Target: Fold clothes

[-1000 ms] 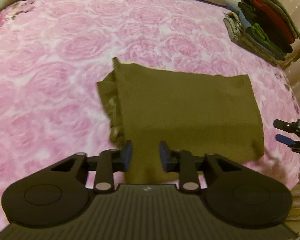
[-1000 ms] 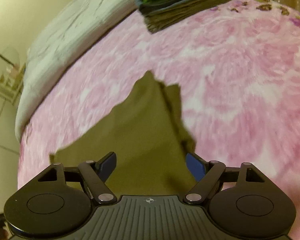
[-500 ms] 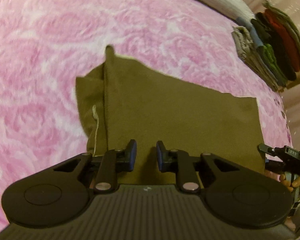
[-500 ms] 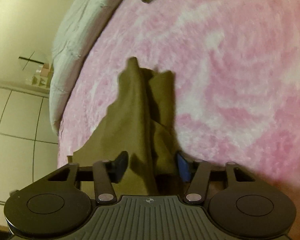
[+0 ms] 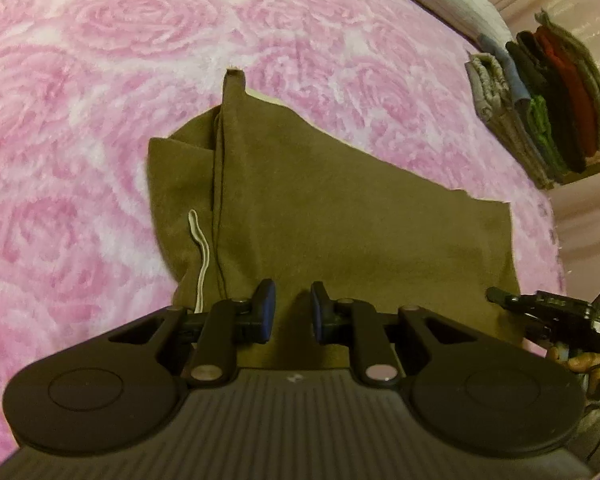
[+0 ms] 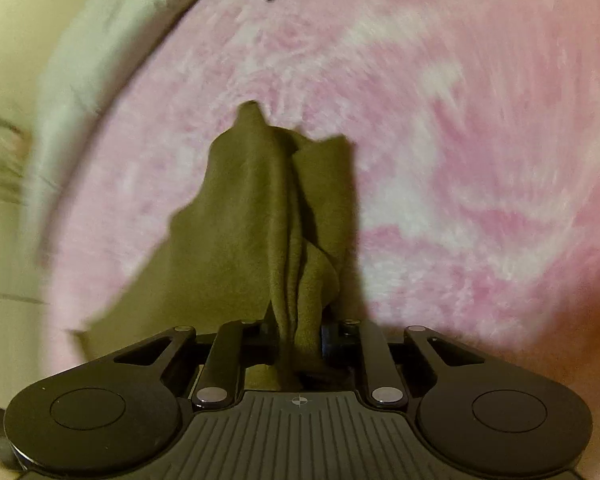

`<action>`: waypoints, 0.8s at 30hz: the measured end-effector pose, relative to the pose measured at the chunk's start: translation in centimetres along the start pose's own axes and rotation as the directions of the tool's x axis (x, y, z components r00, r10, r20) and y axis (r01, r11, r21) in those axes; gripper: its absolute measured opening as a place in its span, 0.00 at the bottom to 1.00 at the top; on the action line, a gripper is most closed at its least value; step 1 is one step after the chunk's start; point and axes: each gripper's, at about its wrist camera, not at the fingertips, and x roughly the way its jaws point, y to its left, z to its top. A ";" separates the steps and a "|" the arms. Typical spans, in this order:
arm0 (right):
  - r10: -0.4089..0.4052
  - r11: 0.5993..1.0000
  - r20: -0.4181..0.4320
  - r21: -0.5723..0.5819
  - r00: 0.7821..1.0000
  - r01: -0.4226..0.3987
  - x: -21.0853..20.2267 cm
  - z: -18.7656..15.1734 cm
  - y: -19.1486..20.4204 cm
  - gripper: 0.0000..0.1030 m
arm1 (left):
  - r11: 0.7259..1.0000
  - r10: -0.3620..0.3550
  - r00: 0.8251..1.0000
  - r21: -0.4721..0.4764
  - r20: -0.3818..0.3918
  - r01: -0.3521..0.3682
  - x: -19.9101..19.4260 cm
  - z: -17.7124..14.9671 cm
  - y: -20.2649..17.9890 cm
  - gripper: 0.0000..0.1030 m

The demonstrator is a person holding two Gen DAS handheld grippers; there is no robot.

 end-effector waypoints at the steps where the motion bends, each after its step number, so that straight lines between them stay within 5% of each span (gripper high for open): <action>1: -0.113 0.989 0.034 -0.089 0.993 0.116 -0.6 -0.5 2.8 0.15 | 1.000 -0.009 1.000 -0.003 0.007 0.009 -0.6 0.1 0.3 0.14; 4: -0.296 0.875 0.209 -0.331 0.932 0.352 -1.8 -3.7 11.2 0.15 | 0.999 -0.033 0.999 -0.029 0.033 0.034 -3.2 0.1 2.1 0.15; 8: -0.280 0.744 0.351 -0.509 0.893 0.433 -2.6 -9.5 21.5 0.15 | 0.993 -0.053 0.997 -0.105 0.047 0.058 -6.5 -0.3 5.8 0.15; 10: -0.238 0.703 0.367 -0.574 0.899 0.420 -1.6 -12.8 25.7 0.15 | 0.989 -0.057 0.997 -0.133 0.047 0.063 -7.7 -0.5 7.6 0.15; 14: -0.223 0.649 0.313 -0.659 0.923 0.380 2.3 -16.5 28.2 0.19 | 0.984 -0.053 0.998 -0.169 0.045 0.060 -8.8 -1.3 10.5 0.15; 15: -0.221 0.636 0.298 -0.678 0.929 0.369 3.3 -17.4 28.7 0.26 | 0.982 -0.053 0.998 -0.178 0.044 0.060 -8.9 -1.5 11.1 0.15; 17: -0.218 0.607 0.267 -0.716 0.939 0.345 5.3 -19.1 29.7 0.66 | 0.978 -0.051 0.998 -0.198 0.044 0.059 -8.9 -1.8 12.0 0.15; 20: -0.217 0.562 0.221 -0.768 0.951 0.306 8.3 -21.8 31.2 0.66 | 0.972 -0.074 0.996 -0.220 0.048 0.083 -8.9 -2.2 12.4 0.15; 24: -0.073 0.703 0.103 -0.700 0.992 0.125 4.3 -19.3 29.2 0.66 | 0.959 -0.147 0.987 -0.235 0.062 0.158 -8.9 -2.3 11.5 0.15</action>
